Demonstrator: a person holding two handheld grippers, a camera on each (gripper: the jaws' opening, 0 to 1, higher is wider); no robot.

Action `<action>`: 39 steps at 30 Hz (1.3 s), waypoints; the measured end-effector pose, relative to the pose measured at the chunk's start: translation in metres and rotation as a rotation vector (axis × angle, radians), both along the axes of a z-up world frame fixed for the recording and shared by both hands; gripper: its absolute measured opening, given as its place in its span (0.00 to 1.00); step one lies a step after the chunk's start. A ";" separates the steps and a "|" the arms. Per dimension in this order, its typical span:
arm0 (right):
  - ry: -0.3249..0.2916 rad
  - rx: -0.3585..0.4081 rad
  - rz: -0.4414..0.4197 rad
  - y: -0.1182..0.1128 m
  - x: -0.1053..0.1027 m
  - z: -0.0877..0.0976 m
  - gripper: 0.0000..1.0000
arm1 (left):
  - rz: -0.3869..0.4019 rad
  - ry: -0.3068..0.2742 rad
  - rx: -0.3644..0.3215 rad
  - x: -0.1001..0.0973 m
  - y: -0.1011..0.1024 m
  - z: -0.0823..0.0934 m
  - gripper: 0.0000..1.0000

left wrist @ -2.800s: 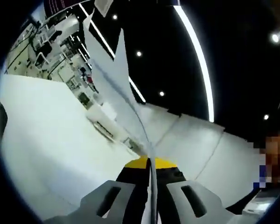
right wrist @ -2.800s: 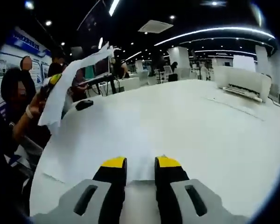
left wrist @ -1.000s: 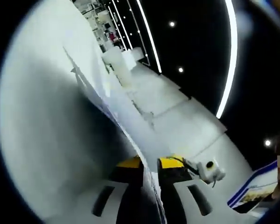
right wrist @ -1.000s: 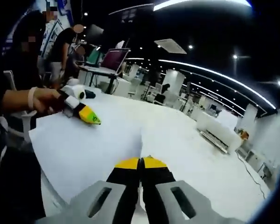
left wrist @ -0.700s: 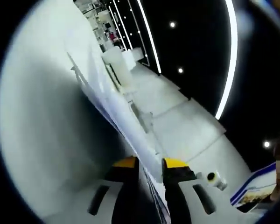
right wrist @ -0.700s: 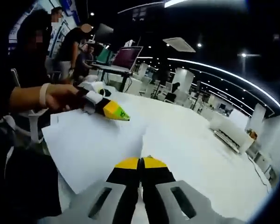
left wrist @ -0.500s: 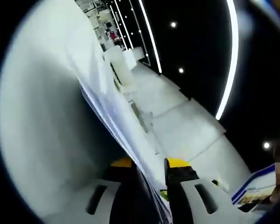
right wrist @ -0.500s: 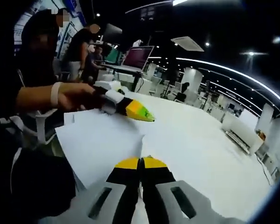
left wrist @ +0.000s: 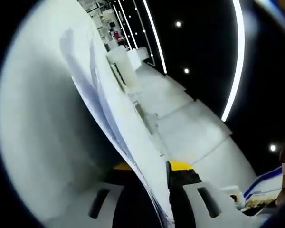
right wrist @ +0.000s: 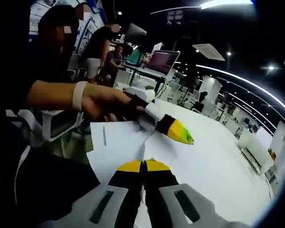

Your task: Organize the stack of printing papers by aligning and flattening the scattered papers on the table

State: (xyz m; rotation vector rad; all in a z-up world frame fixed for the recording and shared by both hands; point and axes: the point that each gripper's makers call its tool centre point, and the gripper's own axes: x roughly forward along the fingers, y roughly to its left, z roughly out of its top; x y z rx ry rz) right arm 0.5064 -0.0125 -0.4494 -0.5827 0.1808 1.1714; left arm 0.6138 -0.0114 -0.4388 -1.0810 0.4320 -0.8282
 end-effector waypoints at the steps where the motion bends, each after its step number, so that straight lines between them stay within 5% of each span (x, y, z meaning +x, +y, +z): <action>1: 0.000 0.000 0.002 0.001 0.000 -0.001 0.00 | 0.002 -0.001 0.002 0.000 0.000 0.000 0.22; 5: 0.054 0.037 -0.004 0.001 0.002 -0.003 0.00 | 0.017 -0.025 0.024 0.001 0.004 -0.001 0.09; 14: 0.074 0.051 0.015 0.000 0.002 -0.002 0.00 | 0.025 -0.034 0.042 -0.001 0.002 0.003 0.06; 19: 0.158 0.203 0.100 -0.004 -0.010 0.022 0.31 | 0.017 -0.108 0.098 -0.003 0.000 0.020 0.06; 23: 0.257 0.330 0.025 -0.033 0.014 0.054 0.47 | -0.010 -0.233 0.177 -0.003 -0.003 0.047 0.06; 28: 0.368 0.443 -0.108 -0.087 0.060 0.080 0.82 | -0.085 -0.359 0.195 -0.002 -0.010 0.076 0.06; 34: 0.495 0.556 -0.266 -0.148 0.127 0.082 0.85 | -0.205 -0.493 0.223 -0.007 -0.022 0.098 0.06; 38: 0.626 0.638 -0.194 -0.145 0.138 0.088 0.85 | -0.296 -0.582 0.157 -0.017 -0.035 0.116 0.06; 39: 0.683 0.661 -0.120 -0.136 0.126 0.090 0.85 | -0.311 -0.602 0.152 -0.018 -0.037 0.118 0.06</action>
